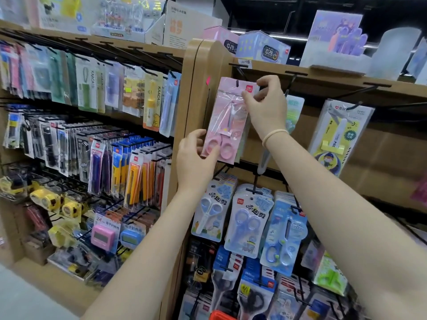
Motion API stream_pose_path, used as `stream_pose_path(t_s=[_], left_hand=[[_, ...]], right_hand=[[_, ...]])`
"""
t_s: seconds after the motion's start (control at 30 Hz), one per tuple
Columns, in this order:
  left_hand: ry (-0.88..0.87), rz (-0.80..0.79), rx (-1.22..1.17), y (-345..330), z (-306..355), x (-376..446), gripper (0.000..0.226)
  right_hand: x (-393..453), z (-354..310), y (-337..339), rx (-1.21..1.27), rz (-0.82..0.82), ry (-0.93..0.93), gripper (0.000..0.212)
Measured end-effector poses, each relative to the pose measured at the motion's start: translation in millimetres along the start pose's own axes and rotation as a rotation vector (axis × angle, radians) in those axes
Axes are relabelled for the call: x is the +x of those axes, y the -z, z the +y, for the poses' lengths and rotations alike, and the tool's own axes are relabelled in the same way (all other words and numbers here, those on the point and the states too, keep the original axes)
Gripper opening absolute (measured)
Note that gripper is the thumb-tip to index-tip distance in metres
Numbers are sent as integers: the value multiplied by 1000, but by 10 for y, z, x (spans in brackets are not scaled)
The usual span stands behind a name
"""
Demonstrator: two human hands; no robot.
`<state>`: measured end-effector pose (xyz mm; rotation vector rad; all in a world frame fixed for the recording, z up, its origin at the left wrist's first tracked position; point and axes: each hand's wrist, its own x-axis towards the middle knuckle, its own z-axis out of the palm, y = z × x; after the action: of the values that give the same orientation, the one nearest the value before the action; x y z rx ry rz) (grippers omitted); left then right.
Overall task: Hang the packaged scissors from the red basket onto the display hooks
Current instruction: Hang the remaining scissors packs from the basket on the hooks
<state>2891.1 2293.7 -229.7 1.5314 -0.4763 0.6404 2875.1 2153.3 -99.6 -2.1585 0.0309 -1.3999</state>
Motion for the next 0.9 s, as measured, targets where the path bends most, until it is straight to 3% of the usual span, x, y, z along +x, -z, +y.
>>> stream_pose_path(t_s=[0.07, 0.13, 0.27, 0.5, 0.7, 0.83, 0.9], left_hand=[[-224, 45, 201, -55, -4, -37, 43], [-302, -4, 277, -141, -4, -15, 47], [-294, -274, 400, -312, -52, 144, 68], [-244, -399, 512, -478, -116, 319, 71], [-276, -343, 402, -371, -103, 109, 62], [-408, -131, 347, -182, -286, -603, 46], [-397, -181, 365, -90, -528, -1178, 41]], right_hand=[[-85, 111, 14, -139, 44, 204, 38], [-109, 219, 6, -304, -19, 339, 48], [-33, 315, 16, -582, -239, 364, 65], [75, 373, 5, -778, -367, 329, 67], [-183, 363, 136, -582, -265, 368, 65], [-1073, 543, 378, -267, -112, 424, 43], [-1764, 758, 497, -165, -162, 340, 32]])
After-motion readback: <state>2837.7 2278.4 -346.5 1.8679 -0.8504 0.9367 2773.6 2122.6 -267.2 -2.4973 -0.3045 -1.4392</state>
